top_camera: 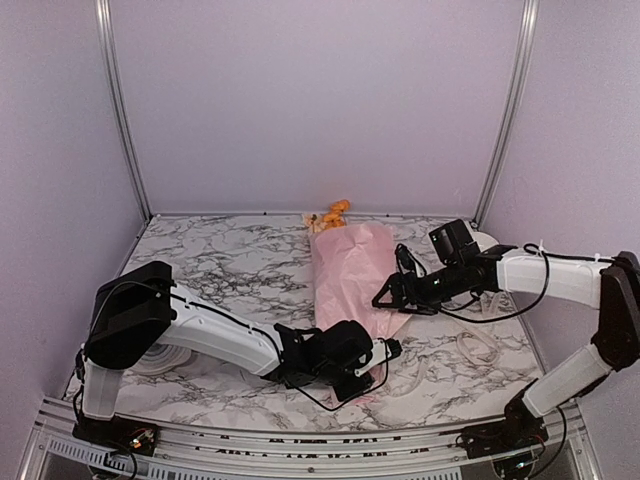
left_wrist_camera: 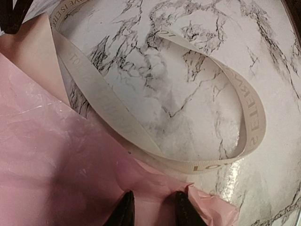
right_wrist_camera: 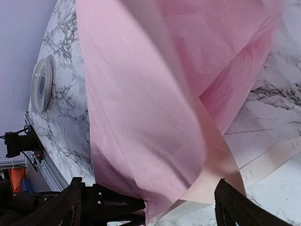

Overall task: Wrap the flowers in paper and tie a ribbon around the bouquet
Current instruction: Pick up the folded bouquet from the center of the board.

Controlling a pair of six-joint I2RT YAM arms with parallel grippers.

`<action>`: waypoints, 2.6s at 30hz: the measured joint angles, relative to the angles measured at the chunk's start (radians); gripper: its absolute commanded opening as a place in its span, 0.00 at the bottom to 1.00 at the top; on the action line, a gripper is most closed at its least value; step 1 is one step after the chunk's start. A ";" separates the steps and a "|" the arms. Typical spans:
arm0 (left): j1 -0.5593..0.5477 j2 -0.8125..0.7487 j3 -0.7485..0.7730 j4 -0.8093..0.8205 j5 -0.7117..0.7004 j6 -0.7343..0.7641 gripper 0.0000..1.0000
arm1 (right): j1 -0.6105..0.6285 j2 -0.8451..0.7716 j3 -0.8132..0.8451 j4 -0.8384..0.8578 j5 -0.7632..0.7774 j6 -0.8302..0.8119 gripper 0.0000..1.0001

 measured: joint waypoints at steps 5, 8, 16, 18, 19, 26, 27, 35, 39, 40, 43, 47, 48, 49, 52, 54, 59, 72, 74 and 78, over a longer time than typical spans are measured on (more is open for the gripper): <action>0.000 0.000 0.001 -0.002 0.001 0.000 0.31 | 0.000 0.109 -0.008 0.108 -0.005 0.040 0.96; 0.001 0.000 0.001 -0.002 0.001 0.000 0.31 | 0.000 0.159 -0.008 0.120 0.018 0.040 0.97; 0.001 0.000 0.002 -0.007 0.002 0.000 0.31 | -0.002 0.280 -0.003 0.207 0.022 0.011 0.93; 0.001 0.000 0.002 -0.007 0.001 0.000 0.31 | -0.002 0.296 -0.003 0.250 0.002 0.010 0.92; 0.001 0.000 0.002 -0.007 0.001 0.000 0.31 | -0.002 0.304 -0.003 0.270 -0.008 0.010 0.91; 0.001 0.000 0.002 -0.009 0.001 0.000 0.30 | -0.002 0.368 -0.012 0.431 -0.114 0.048 0.75; 0.001 0.000 0.002 -0.010 0.001 0.000 0.30 | -0.002 0.375 -0.017 0.454 -0.124 0.060 0.69; 0.001 0.000 -0.002 -0.012 0.001 0.000 0.30 | -0.006 0.418 -0.073 0.581 -0.167 0.140 0.10; 0.001 -0.002 -0.008 -0.007 0.001 0.000 0.30 | -0.006 0.418 -0.077 0.598 -0.182 0.155 0.00; 0.001 -0.002 -0.009 -0.006 0.000 0.000 0.30 | -0.006 0.418 -0.078 0.602 -0.185 0.161 0.00; 0.001 -0.008 -0.019 -0.001 0.000 0.000 0.32 | -0.006 0.418 -0.084 0.616 -0.193 0.171 0.00; 0.002 -0.052 -0.078 0.019 -0.008 0.000 0.43 | -0.006 0.418 -0.085 0.620 -0.207 0.183 0.00; 0.002 -0.070 -0.098 0.020 -0.010 0.000 0.46 | -0.004 0.418 -0.085 0.621 -0.211 0.187 0.00; 0.002 -0.090 -0.118 0.020 -0.011 0.000 0.48 | -0.002 0.418 -0.085 0.622 -0.215 0.190 0.00; -0.002 -0.131 -0.139 0.007 -0.010 0.019 0.60 | -0.003 0.418 -0.082 0.621 -0.218 0.191 0.00; -0.014 -0.137 -0.126 -0.009 -0.007 0.055 0.71 | -0.003 0.418 -0.071 0.612 -0.217 0.187 0.00; -0.056 -0.089 0.013 -0.054 0.040 0.175 0.79 | -0.003 0.421 -0.034 0.589 -0.205 0.166 0.00; -0.060 0.165 0.340 -0.179 0.101 0.335 0.48 | -0.005 0.428 0.011 0.517 -0.194 0.117 0.00; -0.059 0.179 0.361 -0.194 0.095 0.327 0.13 | -0.005 0.428 0.020 0.503 -0.190 0.112 0.00; -0.056 0.183 0.363 -0.224 0.115 0.303 0.00 | -0.005 0.428 0.041 0.463 -0.180 0.098 0.00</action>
